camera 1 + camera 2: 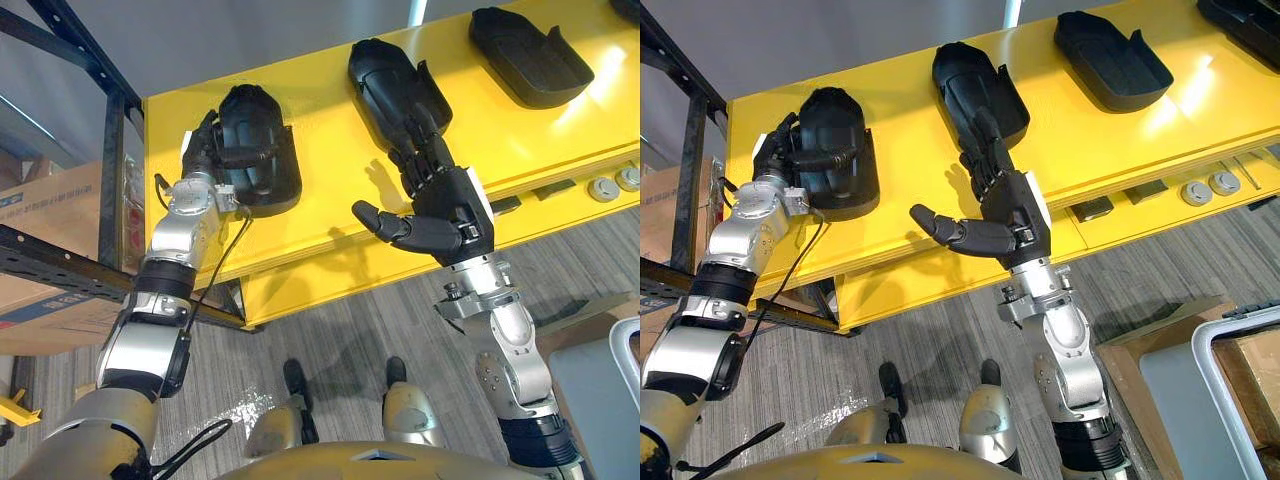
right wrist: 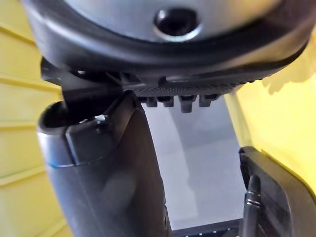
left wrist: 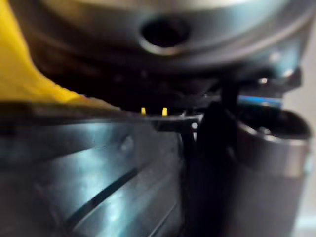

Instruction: Walk over and take three plastic housings, then place them on the shelf

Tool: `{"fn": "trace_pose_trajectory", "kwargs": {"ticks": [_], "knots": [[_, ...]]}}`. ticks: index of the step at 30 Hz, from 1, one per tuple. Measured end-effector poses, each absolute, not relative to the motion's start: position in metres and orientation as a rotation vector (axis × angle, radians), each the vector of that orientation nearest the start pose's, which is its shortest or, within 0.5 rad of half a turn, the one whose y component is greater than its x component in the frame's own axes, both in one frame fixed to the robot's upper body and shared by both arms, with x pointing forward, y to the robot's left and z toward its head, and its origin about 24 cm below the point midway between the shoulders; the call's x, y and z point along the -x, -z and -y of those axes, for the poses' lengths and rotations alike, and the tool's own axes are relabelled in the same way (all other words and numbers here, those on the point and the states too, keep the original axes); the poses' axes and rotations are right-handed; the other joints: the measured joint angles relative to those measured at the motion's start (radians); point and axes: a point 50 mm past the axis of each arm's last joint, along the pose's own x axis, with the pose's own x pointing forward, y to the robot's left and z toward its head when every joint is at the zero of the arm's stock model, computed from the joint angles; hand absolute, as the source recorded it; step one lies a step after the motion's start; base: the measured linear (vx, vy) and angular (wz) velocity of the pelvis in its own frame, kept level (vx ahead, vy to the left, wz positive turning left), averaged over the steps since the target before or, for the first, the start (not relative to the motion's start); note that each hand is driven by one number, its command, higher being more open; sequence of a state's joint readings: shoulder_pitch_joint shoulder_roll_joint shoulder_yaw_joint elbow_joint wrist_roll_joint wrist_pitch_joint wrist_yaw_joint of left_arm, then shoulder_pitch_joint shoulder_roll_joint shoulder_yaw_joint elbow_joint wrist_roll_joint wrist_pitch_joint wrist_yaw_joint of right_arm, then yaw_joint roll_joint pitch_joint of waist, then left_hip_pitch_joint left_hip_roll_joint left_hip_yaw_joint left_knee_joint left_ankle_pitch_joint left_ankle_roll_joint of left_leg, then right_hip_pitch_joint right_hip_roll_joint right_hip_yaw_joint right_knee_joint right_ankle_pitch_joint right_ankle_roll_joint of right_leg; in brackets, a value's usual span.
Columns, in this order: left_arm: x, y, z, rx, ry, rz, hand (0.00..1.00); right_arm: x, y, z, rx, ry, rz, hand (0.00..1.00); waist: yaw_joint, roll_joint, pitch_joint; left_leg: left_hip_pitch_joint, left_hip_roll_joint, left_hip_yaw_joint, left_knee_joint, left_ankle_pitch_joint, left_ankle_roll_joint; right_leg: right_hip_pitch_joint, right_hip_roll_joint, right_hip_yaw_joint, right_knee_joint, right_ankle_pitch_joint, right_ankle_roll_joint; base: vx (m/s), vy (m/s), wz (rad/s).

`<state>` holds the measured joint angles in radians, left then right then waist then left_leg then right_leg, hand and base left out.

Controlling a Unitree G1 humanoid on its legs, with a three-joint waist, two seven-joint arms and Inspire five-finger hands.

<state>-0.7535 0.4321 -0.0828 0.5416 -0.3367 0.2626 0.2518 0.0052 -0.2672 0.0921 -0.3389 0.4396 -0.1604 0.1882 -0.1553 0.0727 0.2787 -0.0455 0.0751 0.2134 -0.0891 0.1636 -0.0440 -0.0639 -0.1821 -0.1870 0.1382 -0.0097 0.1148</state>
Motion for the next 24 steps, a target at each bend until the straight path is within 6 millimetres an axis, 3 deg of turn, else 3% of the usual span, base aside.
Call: {"fn": "trace_pose_trajectory", "kwargs": {"ticks": [8,14,17,19,21,24], "knots": [[-0.379,-0.14,-0.225,-0.15,-0.369,-0.056,1.0,-0.228,-0.123,0.148,-0.173,-0.39,0.411,1.0,-0.014,0.0,0.0,0.021,0.007,0.015,0.0,0.0,-0.002,0.009,0.008,0.017,0.001,0.0,0.0,0.01,-0.002,-0.06],[-0.378,-0.148,-0.226,-0.07,-0.39,0.011,1.0,-0.224,-0.116,0.144,-0.168,-0.412,0.386,1.0,-0.009,0.001,-0.001,0.029,0.006,0.012,0.0,0.001,-0.002,0.02,0.007,0.012,0.0,0.0,0.0,0.0,0.002,0.01],[-0.375,-0.172,-0.216,0.014,-0.331,0.115,1.0,-0.223,-0.118,0.143,-0.069,-0.405,0.408,1.0,0.005,0.001,-0.002,0.043,0.005,-0.004,0.0,0.002,-0.002,0.045,0.005,-0.005,-0.002,0.0,-0.001,0.0,0.007,0.13],[-0.364,-0.204,-0.205,0.049,-0.244,0.28,1.0,-0.227,-0.127,0.142,-0.008,-0.383,0.466,1.0,0.03,0.003,-0.004,0.051,0.005,-0.01,0.0,0.002,-0.002,0.058,0.005,-0.013,-0.003,0.0,-0.001,0.0,0.003,0.08],[-0.355,-0.22,-0.201,0.038,-0.195,0.372,1.0,-0.235,-0.137,0.141,0.046,-0.362,0.524,1.0,0.04,0.007,-0.023,0.052,0.004,-0.02,-0.001,0.002,-0.002,0.071,0.004,-0.027,-0.015,0.001,0.001,-0.01,0.007,0.15],[-0.349,-0.223,-0.202,0.013,-0.147,0.398,1.0,-0.246,-0.158,0.142,0.143,-0.314,0.621,1.0,0.064,0.024,-0.077,0.052,0.003,-0.042,-0.001,0.002,-0.003,0.096,0.005,-0.054,-0.033,0.002,0.002,0.02,-0.001,0.23]]}}
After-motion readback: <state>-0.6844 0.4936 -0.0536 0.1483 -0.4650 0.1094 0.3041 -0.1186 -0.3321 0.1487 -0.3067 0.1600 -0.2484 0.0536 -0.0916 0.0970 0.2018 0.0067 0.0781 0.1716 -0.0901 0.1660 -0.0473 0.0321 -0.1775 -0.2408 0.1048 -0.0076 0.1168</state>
